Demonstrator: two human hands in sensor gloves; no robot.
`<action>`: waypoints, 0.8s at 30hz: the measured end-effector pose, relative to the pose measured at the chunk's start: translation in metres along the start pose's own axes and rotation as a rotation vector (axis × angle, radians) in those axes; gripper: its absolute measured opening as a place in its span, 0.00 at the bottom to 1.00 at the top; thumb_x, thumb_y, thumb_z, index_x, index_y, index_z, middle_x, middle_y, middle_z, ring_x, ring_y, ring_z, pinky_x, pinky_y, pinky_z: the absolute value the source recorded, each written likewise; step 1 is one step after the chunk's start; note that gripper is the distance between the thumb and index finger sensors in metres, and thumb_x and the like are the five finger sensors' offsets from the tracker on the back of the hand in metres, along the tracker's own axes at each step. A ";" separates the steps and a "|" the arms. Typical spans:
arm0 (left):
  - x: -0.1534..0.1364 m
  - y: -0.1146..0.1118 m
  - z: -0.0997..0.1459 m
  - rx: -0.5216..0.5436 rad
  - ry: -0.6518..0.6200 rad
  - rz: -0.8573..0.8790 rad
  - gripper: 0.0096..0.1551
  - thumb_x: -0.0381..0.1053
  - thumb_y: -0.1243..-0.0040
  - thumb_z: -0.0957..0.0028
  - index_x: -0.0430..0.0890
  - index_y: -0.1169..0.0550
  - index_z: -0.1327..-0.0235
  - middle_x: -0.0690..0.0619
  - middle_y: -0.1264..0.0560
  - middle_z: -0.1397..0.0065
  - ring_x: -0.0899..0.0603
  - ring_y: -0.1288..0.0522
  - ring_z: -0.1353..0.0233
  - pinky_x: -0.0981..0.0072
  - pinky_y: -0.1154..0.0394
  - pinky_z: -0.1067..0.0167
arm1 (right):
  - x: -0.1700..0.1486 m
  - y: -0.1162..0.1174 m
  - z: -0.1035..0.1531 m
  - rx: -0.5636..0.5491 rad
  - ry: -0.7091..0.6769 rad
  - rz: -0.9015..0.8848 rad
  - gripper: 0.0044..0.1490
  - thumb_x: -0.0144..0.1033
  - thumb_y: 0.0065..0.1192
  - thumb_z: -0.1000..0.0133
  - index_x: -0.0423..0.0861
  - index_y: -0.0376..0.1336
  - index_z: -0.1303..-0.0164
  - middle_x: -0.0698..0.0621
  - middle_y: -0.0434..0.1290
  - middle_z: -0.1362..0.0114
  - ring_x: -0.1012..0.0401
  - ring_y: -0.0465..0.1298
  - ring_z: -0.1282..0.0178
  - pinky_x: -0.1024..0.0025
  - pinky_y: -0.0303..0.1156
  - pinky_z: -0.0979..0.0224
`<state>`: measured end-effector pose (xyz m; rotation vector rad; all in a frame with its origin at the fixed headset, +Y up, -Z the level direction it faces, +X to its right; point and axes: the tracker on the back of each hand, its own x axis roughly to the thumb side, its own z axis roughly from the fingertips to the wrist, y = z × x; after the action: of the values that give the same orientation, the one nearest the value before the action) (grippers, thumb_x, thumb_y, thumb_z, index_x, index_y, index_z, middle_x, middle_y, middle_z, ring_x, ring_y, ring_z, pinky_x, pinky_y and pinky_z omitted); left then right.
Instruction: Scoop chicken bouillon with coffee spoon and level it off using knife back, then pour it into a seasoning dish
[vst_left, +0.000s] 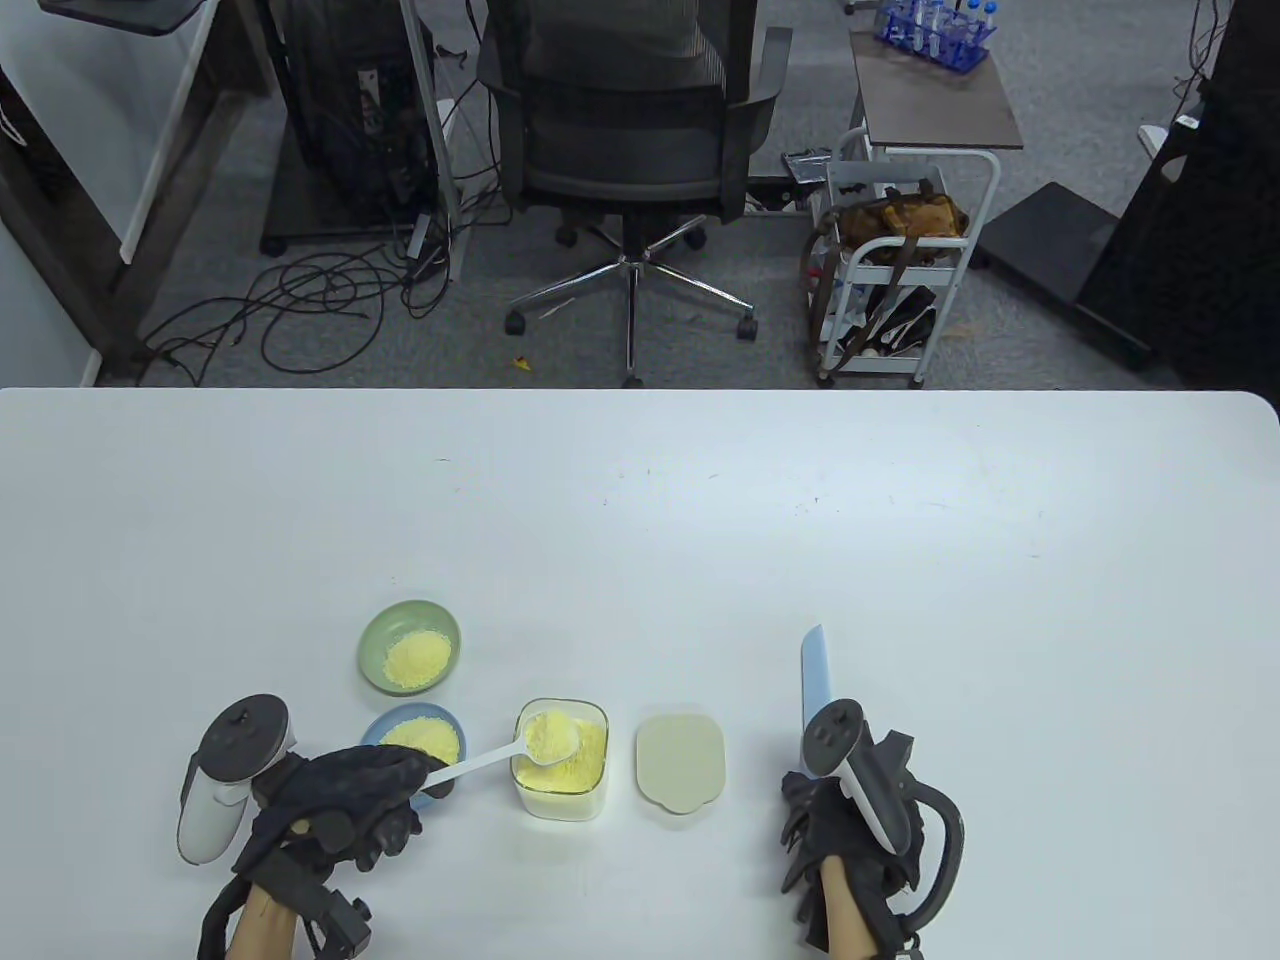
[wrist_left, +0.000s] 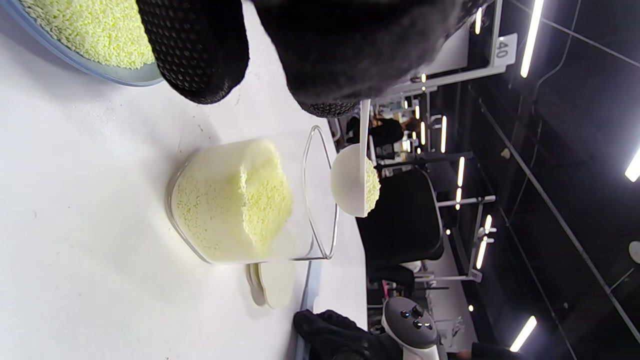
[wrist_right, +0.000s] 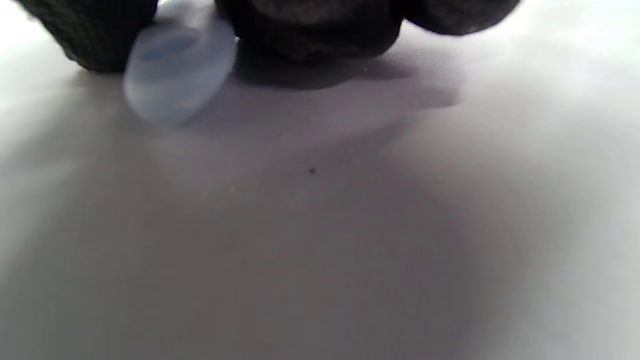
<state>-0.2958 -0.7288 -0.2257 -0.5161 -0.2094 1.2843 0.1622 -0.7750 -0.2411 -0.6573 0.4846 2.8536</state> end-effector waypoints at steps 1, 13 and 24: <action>0.000 0.000 0.000 -0.001 0.001 0.001 0.25 0.51 0.41 0.50 0.31 0.17 0.56 0.51 0.17 0.82 0.62 0.25 0.88 0.61 0.22 0.52 | 0.001 0.001 0.000 -0.002 -0.006 -0.004 0.37 0.52 0.65 0.51 0.37 0.61 0.45 0.41 0.71 0.53 0.60 0.71 0.67 0.57 0.71 0.55; 0.000 0.000 0.000 -0.007 -0.003 0.010 0.25 0.51 0.41 0.50 0.31 0.17 0.56 0.51 0.17 0.82 0.62 0.25 0.88 0.61 0.22 0.52 | 0.009 -0.003 0.010 -0.016 -0.161 -0.114 0.27 0.46 0.65 0.49 0.38 0.65 0.50 0.41 0.73 0.56 0.59 0.72 0.71 0.58 0.71 0.57; -0.001 0.000 0.000 -0.003 -0.002 0.005 0.25 0.50 0.40 0.50 0.31 0.17 0.57 0.51 0.16 0.83 0.61 0.25 0.88 0.61 0.22 0.53 | 0.082 -0.058 0.109 -0.068 -0.778 -0.417 0.27 0.45 0.66 0.48 0.36 0.67 0.51 0.41 0.75 0.57 0.59 0.72 0.72 0.57 0.72 0.59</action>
<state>-0.2961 -0.7294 -0.2261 -0.5184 -0.2114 1.2894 0.0598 -0.6753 -0.2009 0.3287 0.1013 2.4550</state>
